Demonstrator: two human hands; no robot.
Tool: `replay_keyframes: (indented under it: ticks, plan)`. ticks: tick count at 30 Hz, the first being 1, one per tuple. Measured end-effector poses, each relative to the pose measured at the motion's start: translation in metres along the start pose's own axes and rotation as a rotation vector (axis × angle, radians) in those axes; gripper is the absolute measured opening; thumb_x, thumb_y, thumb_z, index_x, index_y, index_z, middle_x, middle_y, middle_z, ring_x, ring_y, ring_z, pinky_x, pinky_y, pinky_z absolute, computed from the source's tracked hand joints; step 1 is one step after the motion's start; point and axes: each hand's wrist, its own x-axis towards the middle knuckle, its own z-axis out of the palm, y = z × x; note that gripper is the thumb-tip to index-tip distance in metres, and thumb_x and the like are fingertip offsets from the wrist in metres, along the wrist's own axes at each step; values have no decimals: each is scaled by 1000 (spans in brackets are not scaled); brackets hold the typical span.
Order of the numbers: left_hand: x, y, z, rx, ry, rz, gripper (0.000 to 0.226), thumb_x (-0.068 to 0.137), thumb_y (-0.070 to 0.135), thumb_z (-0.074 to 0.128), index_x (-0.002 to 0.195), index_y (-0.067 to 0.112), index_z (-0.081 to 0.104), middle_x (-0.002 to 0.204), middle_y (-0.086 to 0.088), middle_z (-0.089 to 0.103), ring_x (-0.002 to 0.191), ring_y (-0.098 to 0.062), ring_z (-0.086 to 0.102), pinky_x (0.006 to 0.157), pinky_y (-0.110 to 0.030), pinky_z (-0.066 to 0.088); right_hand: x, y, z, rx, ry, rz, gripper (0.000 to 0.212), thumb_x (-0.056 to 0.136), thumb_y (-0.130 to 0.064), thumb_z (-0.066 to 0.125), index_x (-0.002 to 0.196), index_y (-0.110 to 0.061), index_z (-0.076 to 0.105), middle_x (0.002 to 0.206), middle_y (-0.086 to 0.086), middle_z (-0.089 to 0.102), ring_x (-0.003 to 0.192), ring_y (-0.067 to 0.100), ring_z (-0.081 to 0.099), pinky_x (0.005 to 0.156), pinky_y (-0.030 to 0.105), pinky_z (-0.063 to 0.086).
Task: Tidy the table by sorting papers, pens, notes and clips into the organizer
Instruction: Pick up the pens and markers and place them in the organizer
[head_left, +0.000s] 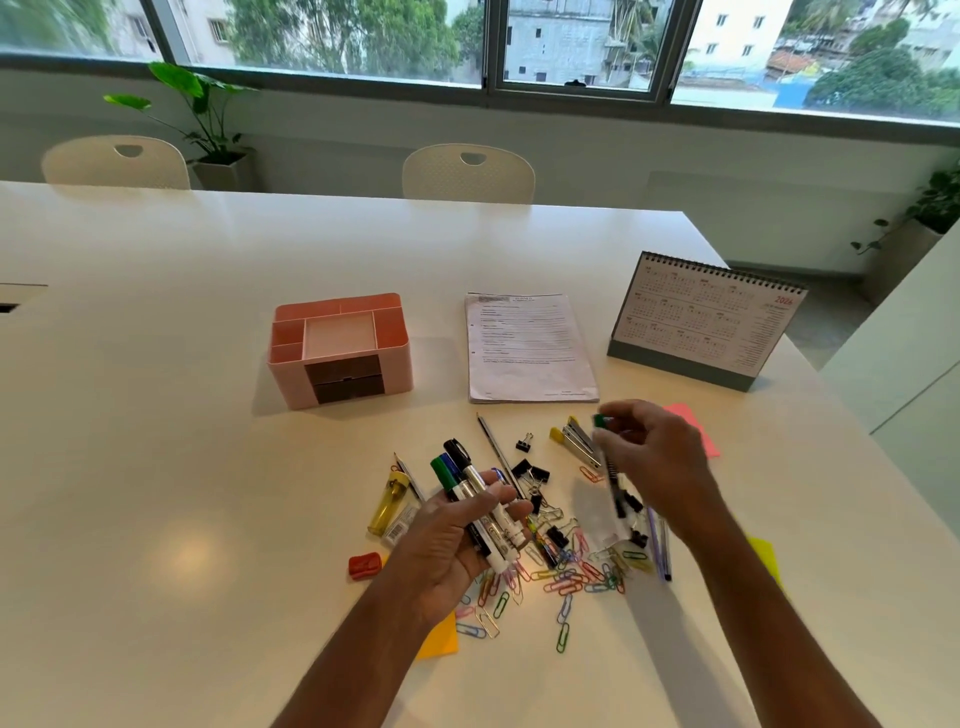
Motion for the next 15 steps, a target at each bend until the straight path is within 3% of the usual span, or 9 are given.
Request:
replay_keyframes:
  ticks: [2,6,10,13,15]
  plan:
    - [-3,0,1,31,-44,-4,58,82,-2,78,136,-4,58,126,-33,69,115,-44,72,87,-54,64,-3,-20,14,144,-126,-1,27,91,-20,81,116,-26,73,97,-8,75,82,1,72,68,15,58]
    - [-8,1,3,97,-104,-16,52,87,-1,77,136,2,60,125,-28,72,116,-42,72,91,-52,61,-7,-47,47,264,-315,-7,28,93,-22,79,121,-25,73,99,-4,75,89,10,75,77,29,64]
    - [-12,1,1,118,-124,9,49,86,-3,78,133,2,64,126,-28,72,117,-41,71,99,-53,56,-8,-62,71,220,-360,-34,27,93,-20,79,120,-23,73,96,-6,74,84,3,73,72,22,62]
    - [-13,1,-4,113,-98,27,47,84,-4,79,129,2,66,124,-27,73,115,-40,73,93,-50,59,-8,-65,82,210,-398,-29,29,92,-18,80,120,-21,73,95,-4,74,86,9,75,78,32,66]
    - [-13,1,-8,103,-81,39,49,83,-4,78,129,2,65,124,-28,72,116,-43,72,98,-53,56,-7,-67,87,204,-420,-20,30,91,-18,81,119,-22,73,96,-3,75,87,12,75,77,32,66]
